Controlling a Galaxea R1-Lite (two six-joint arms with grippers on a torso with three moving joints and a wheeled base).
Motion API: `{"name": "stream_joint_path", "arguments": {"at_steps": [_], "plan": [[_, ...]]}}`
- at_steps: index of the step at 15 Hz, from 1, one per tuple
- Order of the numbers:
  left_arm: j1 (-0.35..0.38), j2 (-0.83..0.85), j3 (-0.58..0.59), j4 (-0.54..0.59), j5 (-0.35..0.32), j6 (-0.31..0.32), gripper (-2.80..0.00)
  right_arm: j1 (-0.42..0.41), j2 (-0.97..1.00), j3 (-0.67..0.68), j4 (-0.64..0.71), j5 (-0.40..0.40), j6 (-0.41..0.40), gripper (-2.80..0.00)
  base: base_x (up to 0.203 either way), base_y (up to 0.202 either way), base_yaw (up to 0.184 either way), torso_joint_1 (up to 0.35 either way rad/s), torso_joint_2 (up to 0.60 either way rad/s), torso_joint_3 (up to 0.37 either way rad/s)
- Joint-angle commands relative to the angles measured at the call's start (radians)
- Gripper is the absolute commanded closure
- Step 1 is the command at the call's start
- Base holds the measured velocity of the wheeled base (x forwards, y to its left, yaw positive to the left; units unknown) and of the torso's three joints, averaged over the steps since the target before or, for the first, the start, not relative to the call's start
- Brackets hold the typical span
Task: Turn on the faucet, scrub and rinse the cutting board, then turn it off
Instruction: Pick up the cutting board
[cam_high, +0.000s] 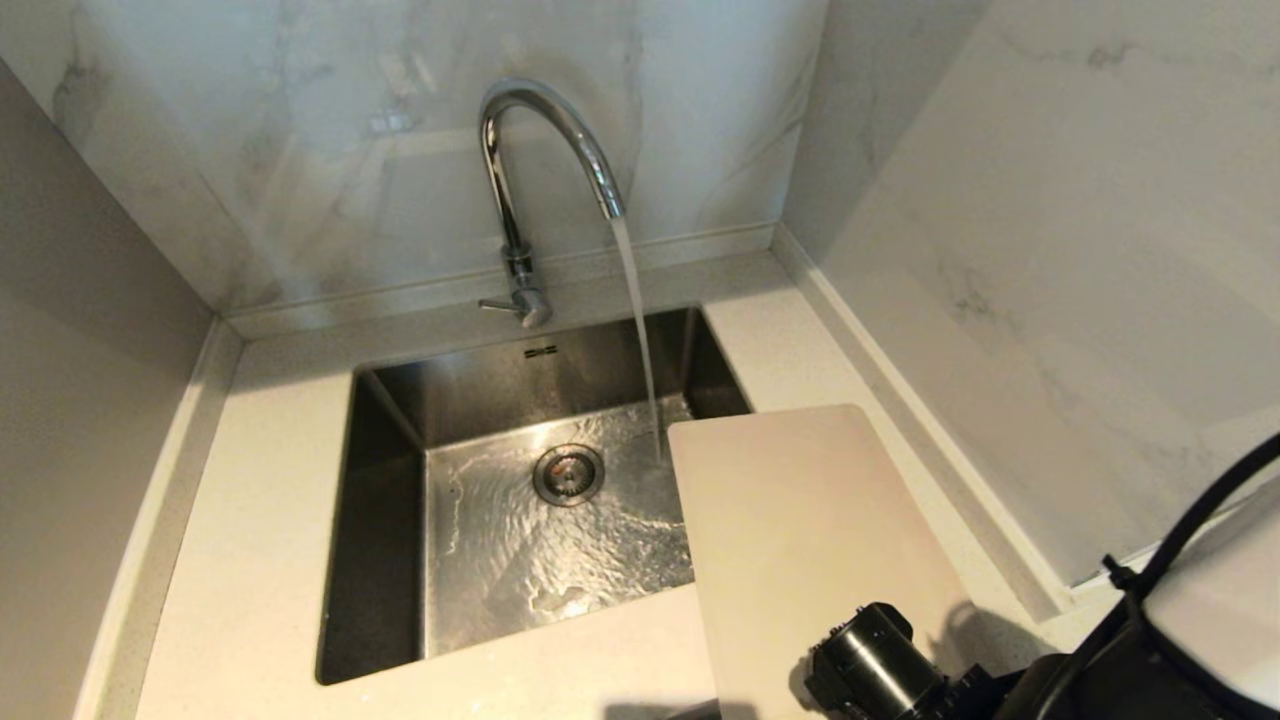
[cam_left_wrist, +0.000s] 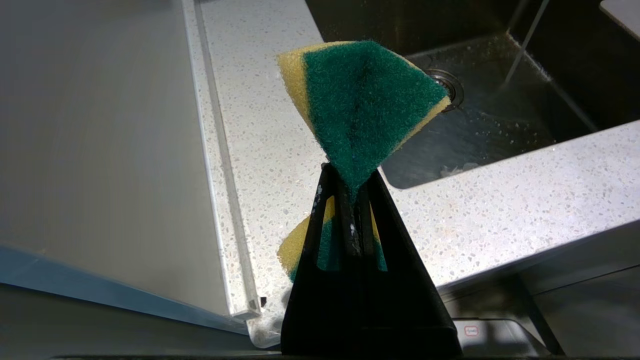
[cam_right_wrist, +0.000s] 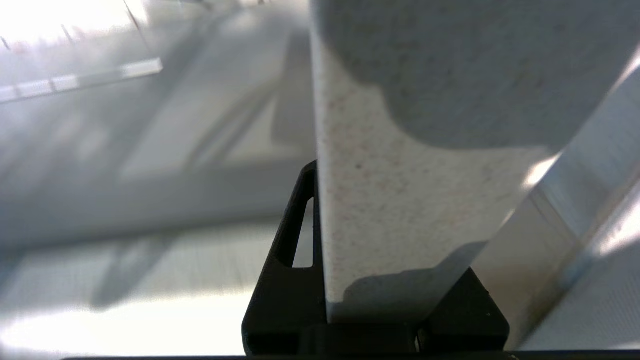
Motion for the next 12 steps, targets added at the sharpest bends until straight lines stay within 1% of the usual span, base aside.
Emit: {"name": "stream_joint_path", "arguments": {"at_steps": [1,3,5,9,12], "plan": [[0.000,0.002,0.002,0.000,0.000,0.002,0.00,0.000,-0.156,-0.055,0.190,-0.039,-0.011,0.00,0.000,0.000,0.000,0.000,0.00,0.000],[0.000,0.002,0.002,0.000,0.000,0.002,0.00,0.000,-0.206,-0.122,0.298,-0.065,-0.019,0.00,0.000,0.000,0.000,0.000,0.00,0.000],[0.000,0.002,0.002,0.000,0.000,0.002,0.00,0.002,-0.235,-0.176,0.358,-0.080,-0.032,0.00,0.000,0.000,0.000,0.000,0.00,0.000],[0.000,0.002,0.002,0.000,0.000,0.002,0.00,0.005,-0.276,-0.211,0.378,-0.094,-0.056,0.00,0.000,0.000,0.000,0.000,0.00,0.000],[0.000,0.002,0.002,0.000,0.000,0.000,0.00,0.005,-0.316,-0.215,0.378,-0.122,-0.118,0.00,0.000,0.000,0.000,0.000,0.00,0.000]]}}
